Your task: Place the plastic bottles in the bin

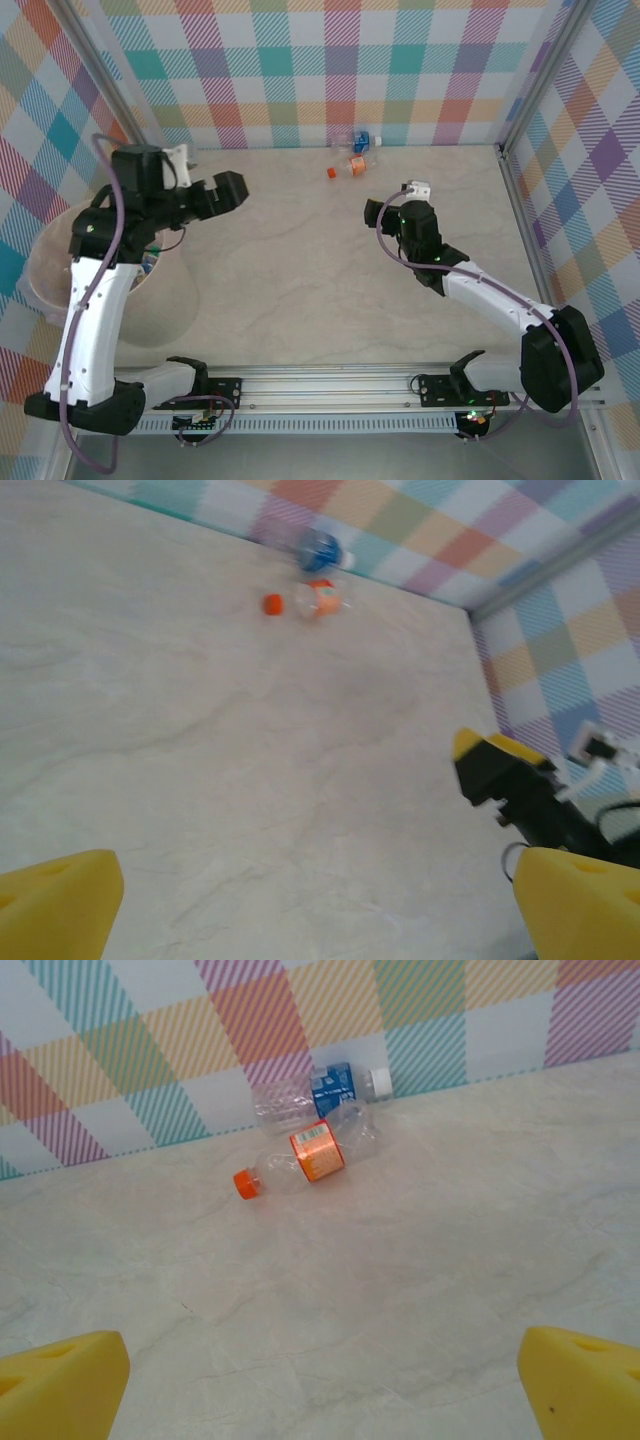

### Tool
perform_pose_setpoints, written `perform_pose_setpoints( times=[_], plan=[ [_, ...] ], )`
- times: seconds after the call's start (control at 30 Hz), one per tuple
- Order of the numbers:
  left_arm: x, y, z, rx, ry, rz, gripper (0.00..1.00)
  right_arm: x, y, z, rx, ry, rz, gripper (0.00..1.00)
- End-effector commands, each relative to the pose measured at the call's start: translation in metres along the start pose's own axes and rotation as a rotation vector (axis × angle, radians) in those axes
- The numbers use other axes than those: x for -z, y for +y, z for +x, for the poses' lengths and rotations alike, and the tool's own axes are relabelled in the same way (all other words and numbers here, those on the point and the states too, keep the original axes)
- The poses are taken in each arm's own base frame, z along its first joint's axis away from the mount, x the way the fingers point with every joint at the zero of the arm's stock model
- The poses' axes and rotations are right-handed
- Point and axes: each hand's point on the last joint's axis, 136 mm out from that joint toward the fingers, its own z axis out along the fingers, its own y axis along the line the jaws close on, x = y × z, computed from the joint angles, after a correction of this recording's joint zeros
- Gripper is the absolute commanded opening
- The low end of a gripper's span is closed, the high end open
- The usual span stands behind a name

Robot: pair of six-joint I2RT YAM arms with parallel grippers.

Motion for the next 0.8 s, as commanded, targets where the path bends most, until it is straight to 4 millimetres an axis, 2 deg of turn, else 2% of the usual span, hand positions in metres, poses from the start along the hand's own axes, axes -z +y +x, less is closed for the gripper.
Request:
perform_pose_setpoints(
  times=[0.0,0.23,0.43,0.6,0.77],
  plan=[
    [-0.022,-0.023,-0.009,-0.030,-0.030,0.059,1.00,-0.008,-0.003,-0.005,-0.045,0.040,0.002,1.00],
    [-0.063,-0.042,-0.003,-0.018,-0.030,0.141,1.00,-0.035,-0.001,0.000,-0.060,0.162,-0.088,1.00],
    [-0.101,-0.042,-0.004,0.031,-0.033,0.161,1.00,-0.070,-0.006,-0.005,-0.110,0.253,-0.136,1.00],
    [-0.155,-0.030,-0.009,0.091,-0.063,0.139,1.00,-0.116,-0.017,-0.012,-0.151,0.289,-0.132,1.00],
    [-0.218,0.000,-0.022,0.111,-0.118,0.019,1.00,-0.169,-0.025,-0.021,-0.202,0.318,-0.161,1.00]
  ],
)
